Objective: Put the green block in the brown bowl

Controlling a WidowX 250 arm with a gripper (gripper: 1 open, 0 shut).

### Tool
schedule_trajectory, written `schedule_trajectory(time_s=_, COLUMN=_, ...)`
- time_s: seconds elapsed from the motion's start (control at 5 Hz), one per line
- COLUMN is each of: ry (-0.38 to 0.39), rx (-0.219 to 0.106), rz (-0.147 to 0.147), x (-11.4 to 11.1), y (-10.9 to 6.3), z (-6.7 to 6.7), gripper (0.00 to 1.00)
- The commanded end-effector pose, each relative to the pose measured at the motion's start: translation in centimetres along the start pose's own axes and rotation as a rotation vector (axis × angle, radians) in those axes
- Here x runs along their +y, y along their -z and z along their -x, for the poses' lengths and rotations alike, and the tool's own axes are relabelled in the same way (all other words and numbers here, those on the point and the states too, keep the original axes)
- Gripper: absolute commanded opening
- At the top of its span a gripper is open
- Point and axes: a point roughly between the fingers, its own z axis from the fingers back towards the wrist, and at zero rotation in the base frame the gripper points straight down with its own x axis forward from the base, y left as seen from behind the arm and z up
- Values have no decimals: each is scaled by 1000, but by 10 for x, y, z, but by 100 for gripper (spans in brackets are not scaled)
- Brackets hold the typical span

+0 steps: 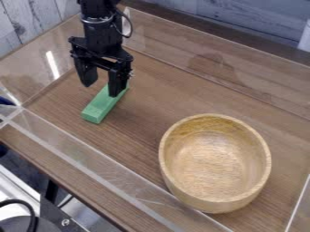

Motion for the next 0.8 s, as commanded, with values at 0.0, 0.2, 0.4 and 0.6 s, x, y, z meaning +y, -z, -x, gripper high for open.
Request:
schedule_trajectory(time_s=0.0, ry=-12, rx=-19, rz=-21, x=8, y=1, z=-7, gripper=100)
schedule_trajectory(time_s=0.2, ry=-20, rx=0, rz=-31, x=10, y=14, z=-10, gripper=100)
schedule_trajectory(time_s=0.4, ry=-28, rx=12, rz=-36, x=12, y=23, z=-12, gripper=100)
schedule_trajectory(time_s=0.6, ry=-36, rx=17, rz=-34, x=14, y=28, z=-13, gripper=0)
